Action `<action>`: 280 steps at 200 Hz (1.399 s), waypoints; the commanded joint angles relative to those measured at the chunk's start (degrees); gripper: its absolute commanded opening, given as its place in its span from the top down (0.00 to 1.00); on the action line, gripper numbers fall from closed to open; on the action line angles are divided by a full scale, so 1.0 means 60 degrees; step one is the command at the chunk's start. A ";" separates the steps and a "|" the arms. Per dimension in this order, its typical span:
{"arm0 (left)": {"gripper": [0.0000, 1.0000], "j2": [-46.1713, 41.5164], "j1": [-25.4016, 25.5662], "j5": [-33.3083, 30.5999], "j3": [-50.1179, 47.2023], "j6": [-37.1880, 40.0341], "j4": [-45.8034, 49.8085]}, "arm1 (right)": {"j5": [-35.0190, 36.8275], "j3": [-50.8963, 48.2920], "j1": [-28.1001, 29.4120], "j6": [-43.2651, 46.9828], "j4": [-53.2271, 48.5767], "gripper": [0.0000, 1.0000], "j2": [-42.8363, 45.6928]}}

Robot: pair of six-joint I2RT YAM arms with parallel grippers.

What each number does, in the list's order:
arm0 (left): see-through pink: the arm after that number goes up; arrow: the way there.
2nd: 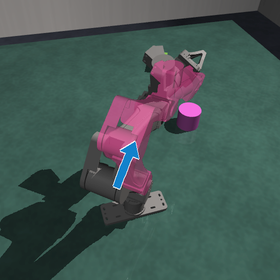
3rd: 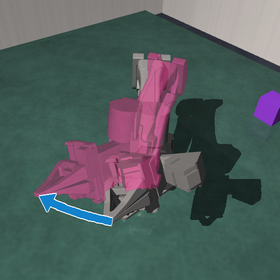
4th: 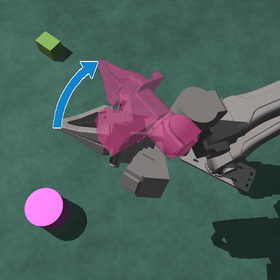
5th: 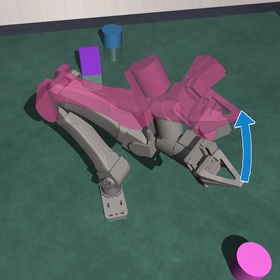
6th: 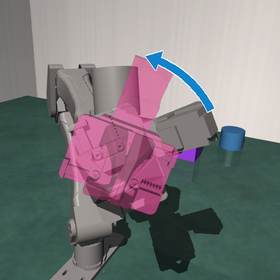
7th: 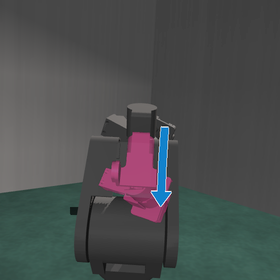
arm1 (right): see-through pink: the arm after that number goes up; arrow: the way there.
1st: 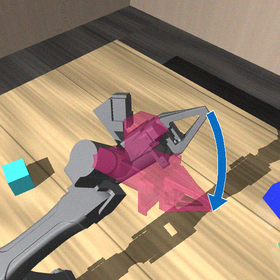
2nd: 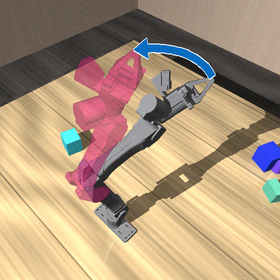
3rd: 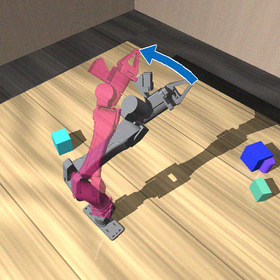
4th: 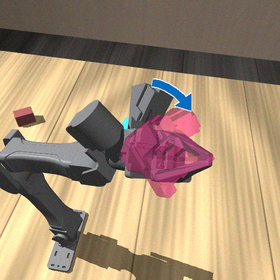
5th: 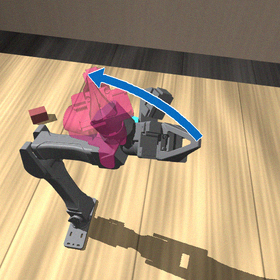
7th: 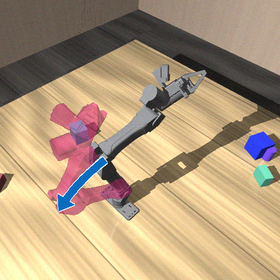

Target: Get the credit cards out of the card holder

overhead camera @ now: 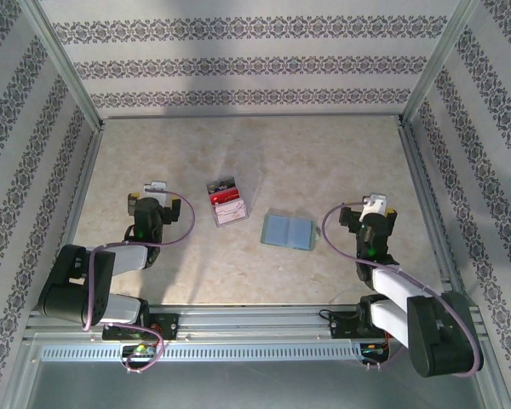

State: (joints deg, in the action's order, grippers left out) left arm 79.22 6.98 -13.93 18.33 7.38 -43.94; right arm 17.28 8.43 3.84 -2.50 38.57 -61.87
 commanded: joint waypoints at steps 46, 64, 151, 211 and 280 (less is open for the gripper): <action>0.01 0.1342 -0.0097 0.1466 -0.0541 -0.0197 -0.3495 | -0.0985 0.0912 -0.0272 0.0140 0.1490 0.02 -0.1366; 0.01 0.1383 -0.0201 0.1653 -0.0549 -0.0306 -0.3447 | -0.1157 0.1118 -0.0301 0.0160 0.1751 0.02 -0.1813; 0.01 0.2038 -0.0710 0.0668 0.0422 -0.1269 -0.2260 | -0.1829 0.1810 -0.0388 -0.0003 0.2922 0.02 -0.4193; 0.01 0.2046 -0.0710 0.1076 0.0295 -0.1082 -0.2529 | -0.2602 0.2214 -0.0507 0.0094 0.2552 0.02 -0.4279; 0.01 0.2022 -0.0712 0.1525 0.0328 -0.0922 -0.2397 | -0.2603 0.2214 -0.0507 0.0082 0.2552 0.02 -0.4279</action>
State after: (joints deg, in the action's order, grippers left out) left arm 91.48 3.25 -5.98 20.60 1.23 -58.85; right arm 3.07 20.93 1.23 -2.13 53.34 -87.81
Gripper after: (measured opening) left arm 0.993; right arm 0.980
